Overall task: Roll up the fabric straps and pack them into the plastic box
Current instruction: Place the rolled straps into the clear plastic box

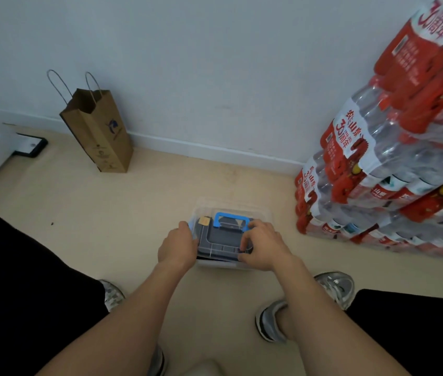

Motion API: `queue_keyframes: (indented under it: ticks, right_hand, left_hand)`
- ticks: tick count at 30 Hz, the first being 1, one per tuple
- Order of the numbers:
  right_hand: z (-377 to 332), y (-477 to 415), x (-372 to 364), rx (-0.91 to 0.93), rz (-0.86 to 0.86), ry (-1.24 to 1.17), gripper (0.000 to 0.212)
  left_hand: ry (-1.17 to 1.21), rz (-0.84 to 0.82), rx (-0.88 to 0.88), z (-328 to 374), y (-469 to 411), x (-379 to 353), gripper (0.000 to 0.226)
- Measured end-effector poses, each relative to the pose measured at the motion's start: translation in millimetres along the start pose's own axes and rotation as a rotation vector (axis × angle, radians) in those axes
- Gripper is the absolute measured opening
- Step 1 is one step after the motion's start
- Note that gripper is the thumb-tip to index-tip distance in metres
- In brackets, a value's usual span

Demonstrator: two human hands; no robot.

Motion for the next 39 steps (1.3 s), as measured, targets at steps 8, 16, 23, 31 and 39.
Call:
queue_keyframes:
  ticks: [8, 16, 23, 31, 39]
  right_hand:
    - [31, 7, -13, -0.398, 0.043, -0.330, 0.047]
    - [56, 4, -23, -0.691, -0.026, -0.525, 0.043]
    - [70, 3, -28, -0.707, -0.282, -0.513, 0.042]
    - [84, 12, -65, -0.839, -0.217, -1.016, 0.036]
    - [94, 12, -61, -0.813, -0.185, -0.955, 0.087]
  left_hand:
    - [0.075, -0.042, 0.154, -12, -9, 1, 0.039]
    - [-0.004, 0.035, 0.146, -9, -4, -11, 0.028]
    - [0.130, -0.059, 0.210, -25, -22, -2, 0.042]
    - [0.210, -0.110, 0.268, -33, -29, -9, 0.053]
    - [0.174, -0.058, 0.197, -22, -34, -8, 0.044]
Point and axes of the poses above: each hand's wrist, its own y-axis away from the middle knuckle, its own x-axis out of the back of the hand, z = x × y, the point moved 5 cm from there along -y, towards the middle knuckle, and after that the axes turned 11 degrees about y, right-handed, at the moved point
